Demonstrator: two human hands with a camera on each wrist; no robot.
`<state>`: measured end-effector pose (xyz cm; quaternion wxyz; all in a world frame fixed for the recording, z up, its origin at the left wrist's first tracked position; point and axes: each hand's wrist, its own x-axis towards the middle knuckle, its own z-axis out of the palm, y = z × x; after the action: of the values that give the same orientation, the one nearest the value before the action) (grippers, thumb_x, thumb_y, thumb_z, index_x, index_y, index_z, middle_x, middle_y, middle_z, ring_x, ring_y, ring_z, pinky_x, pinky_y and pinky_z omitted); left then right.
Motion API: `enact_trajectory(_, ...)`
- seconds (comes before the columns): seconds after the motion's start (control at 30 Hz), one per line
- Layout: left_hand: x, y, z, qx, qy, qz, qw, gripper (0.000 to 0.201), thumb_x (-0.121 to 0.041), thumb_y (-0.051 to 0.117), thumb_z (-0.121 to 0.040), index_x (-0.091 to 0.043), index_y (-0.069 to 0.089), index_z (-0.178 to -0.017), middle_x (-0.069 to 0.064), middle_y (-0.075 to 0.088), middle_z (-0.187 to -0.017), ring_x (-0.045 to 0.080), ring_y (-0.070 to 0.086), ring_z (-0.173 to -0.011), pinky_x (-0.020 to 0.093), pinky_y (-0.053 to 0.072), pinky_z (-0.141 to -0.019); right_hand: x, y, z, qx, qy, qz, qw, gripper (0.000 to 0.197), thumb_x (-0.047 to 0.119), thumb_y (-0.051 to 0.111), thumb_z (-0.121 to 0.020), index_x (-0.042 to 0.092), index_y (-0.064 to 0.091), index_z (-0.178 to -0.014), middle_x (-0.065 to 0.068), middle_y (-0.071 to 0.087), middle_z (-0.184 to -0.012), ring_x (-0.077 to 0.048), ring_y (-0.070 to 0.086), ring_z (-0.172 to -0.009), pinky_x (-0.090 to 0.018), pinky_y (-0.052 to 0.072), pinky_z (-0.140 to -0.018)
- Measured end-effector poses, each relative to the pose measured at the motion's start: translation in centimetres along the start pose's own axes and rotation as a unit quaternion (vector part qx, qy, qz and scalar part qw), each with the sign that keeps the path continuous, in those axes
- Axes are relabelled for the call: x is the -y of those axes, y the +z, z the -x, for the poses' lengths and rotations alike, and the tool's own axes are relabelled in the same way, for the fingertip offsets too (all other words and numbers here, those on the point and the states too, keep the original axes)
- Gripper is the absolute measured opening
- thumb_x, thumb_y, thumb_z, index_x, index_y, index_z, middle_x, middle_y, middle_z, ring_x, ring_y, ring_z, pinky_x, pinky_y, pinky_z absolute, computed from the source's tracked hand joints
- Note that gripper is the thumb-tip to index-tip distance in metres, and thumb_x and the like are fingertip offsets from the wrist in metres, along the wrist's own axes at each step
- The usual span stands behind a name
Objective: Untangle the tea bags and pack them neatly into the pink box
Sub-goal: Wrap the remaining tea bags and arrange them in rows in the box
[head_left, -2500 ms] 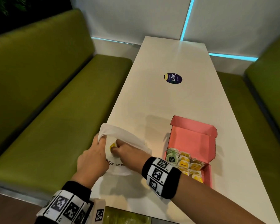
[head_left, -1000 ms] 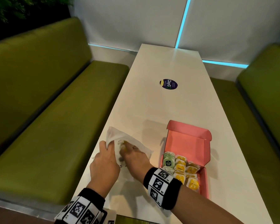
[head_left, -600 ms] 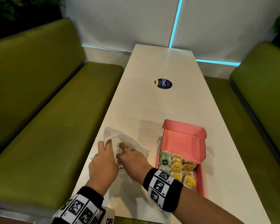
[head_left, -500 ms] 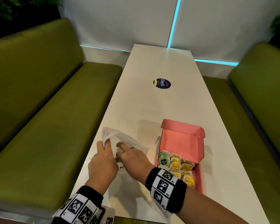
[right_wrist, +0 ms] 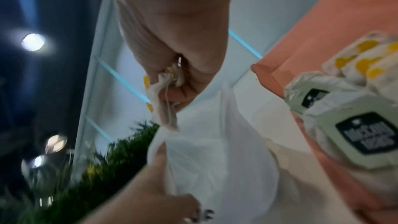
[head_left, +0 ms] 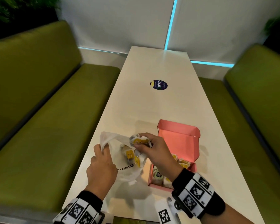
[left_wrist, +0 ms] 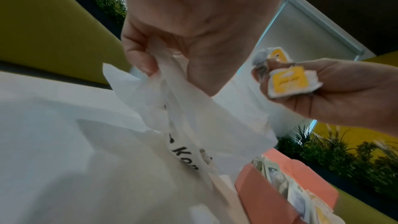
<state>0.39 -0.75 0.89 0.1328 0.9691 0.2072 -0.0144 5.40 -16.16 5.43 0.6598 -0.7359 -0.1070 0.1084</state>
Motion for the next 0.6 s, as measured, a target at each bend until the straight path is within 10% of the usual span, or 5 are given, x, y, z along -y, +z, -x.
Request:
enact_trajectory(0.17, 0.1, 0.6, 0.4, -0.030, 0.036, -0.026, 0.999, 0.065, -0.028, 0.068, -0.076, -0.026, 0.042, -0.136, 0.013, 0.021, -0.148, 0.031, 0.050, -0.103, 0.037, 0.044, -0.068, 2.3, -1.4, 0.5, -0.007, 0.048, -0.203, 0.978, 0.019, -0.003, 0.062, -0.081, 0.013, 0.067, -0.089, 0.003, 0.070, -0.075, -0.008, 0.064, -0.062, -0.020, 0.051, -0.059)
enact_trajectory(0.37, 1.1, -1.1, 1.3, -0.151, 0.128, 0.004, 0.980, 0.015, -0.037, 0.079, -0.069, -0.034, 0.075, -0.084, 0.021, 0.044, -0.140, 0.053, 0.037, -0.126, 0.074, 0.029, -0.090, 5.0, -4.0, 1.0, -0.020, 0.022, -0.258, 0.966, 0.018, 0.009, 0.064, -0.070, 0.011, 0.066, -0.088, 0.003, 0.069, -0.071, -0.012, 0.062, -0.054, -0.023, 0.053, -0.056)
enact_trajectory(0.5, -0.5, -3.8, 1.5, -0.203, 0.238, 0.237, 0.920, 0.034, -0.041, 0.044, -0.087, -0.023, 0.072, -0.084, 0.002, 0.061, -0.121, 0.026, 0.051, -0.117, 0.023, 0.034, -0.102, 5.3, -5.1, 1.7, -0.038, 0.018, -0.255, 0.966, 0.022, 0.009, 0.063, -0.068, 0.009, 0.066, -0.090, 0.003, 0.070, -0.070, -0.010, 0.063, -0.054, -0.021, 0.053, -0.055)
enact_trajectory(0.6, -4.0, -4.8, 2.1, -0.057, 0.237, 0.423, 0.873, 0.029, -0.052, 0.038, -0.089, -0.039, 0.060, -0.103, -0.016, 0.064, -0.110, 0.002, 0.059, -0.100, 0.008, 0.040, -0.088, 4.6, -5.2, 2.3, -0.062, 0.018, -0.234, 0.970, 0.025, 0.003, 0.063, -0.076, 0.003, 0.063, -0.100, 0.000, 0.070, -0.074, -0.010, 0.064, -0.060, -0.020, 0.053, -0.060)
